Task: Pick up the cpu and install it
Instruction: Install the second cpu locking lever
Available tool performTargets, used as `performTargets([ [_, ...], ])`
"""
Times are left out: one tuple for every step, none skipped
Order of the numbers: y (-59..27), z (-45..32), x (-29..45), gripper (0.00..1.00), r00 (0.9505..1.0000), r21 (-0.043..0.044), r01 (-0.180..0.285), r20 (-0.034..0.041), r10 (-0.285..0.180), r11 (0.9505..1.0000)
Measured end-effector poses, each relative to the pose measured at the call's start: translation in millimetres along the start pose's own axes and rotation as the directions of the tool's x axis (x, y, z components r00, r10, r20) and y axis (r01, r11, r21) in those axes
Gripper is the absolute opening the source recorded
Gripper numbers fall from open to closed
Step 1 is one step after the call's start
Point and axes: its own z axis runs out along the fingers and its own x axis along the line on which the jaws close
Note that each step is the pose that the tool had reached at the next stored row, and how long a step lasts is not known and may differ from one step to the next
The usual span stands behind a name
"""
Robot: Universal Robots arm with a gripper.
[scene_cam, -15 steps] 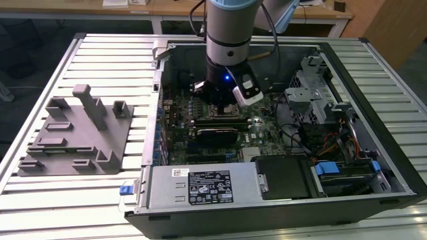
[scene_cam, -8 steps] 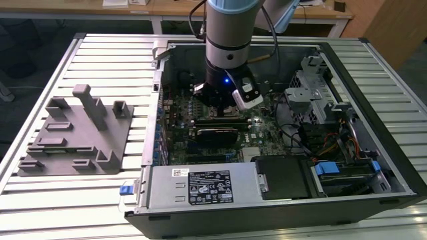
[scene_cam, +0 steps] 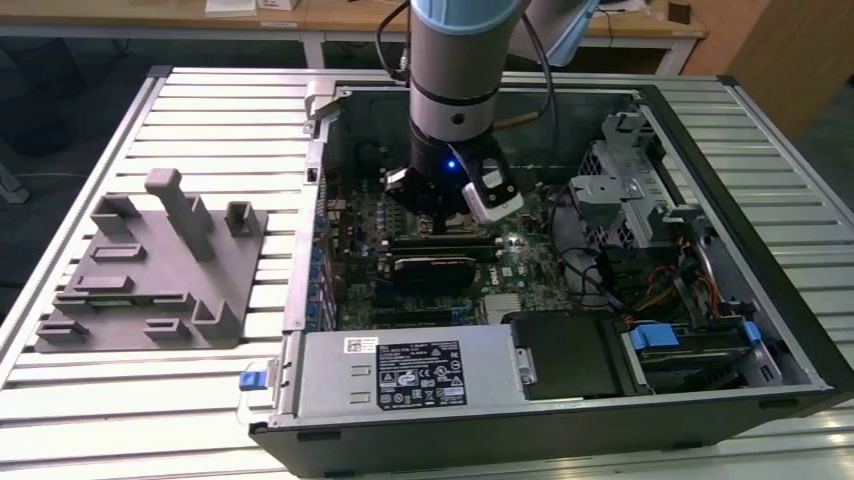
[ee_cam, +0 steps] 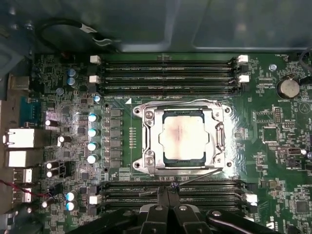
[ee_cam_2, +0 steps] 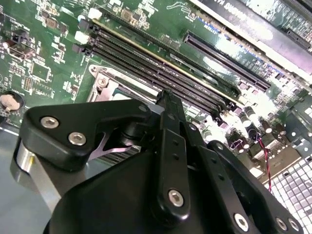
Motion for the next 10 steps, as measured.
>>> performTargets([
  [-0.2,0.6,0.6,0.11,1.0,-0.0021,0.0,-0.0001,0.0,1.0],
  [-0.5,1.2,1.5,0.11,1.0,-0.0046,0.0,-0.0003,0.0,1.0],
  [-0.8,1.7,2.6,0.11,1.0,-0.0072,0.0,-0.0004,0.0,1.0],
  [-1.2,2.1,3.9,0.11,1.0,-0.0103,0.0,-0.0005,0.0,0.9999],
  [-1.6,2.6,5.4,0.11,1.0,-0.0135,0.0,-0.0005,0.0,0.9999],
  [-2.1,3.0,6.6,0.11,1.0,-0.0169,0.0,-0.0006,0.0,0.9999],
  [-2.7,3.5,7.3,0.11,1.0,-0.0201,0.0,-0.0007,0.0,0.9998],
  [-3.4,3.9,7.6,0.11,1.0,-0.0236,0.0,-0.001,0.0,0.9997],
  [-4.3,4.2,7.6,0.11,1.0,-0.027,0.0,-0.0014,0.0,0.9996],
  [-5.4,4.5,7.6,0.11,1.0,-0.0309,0.0,-0.002,0.0,0.9995],
])
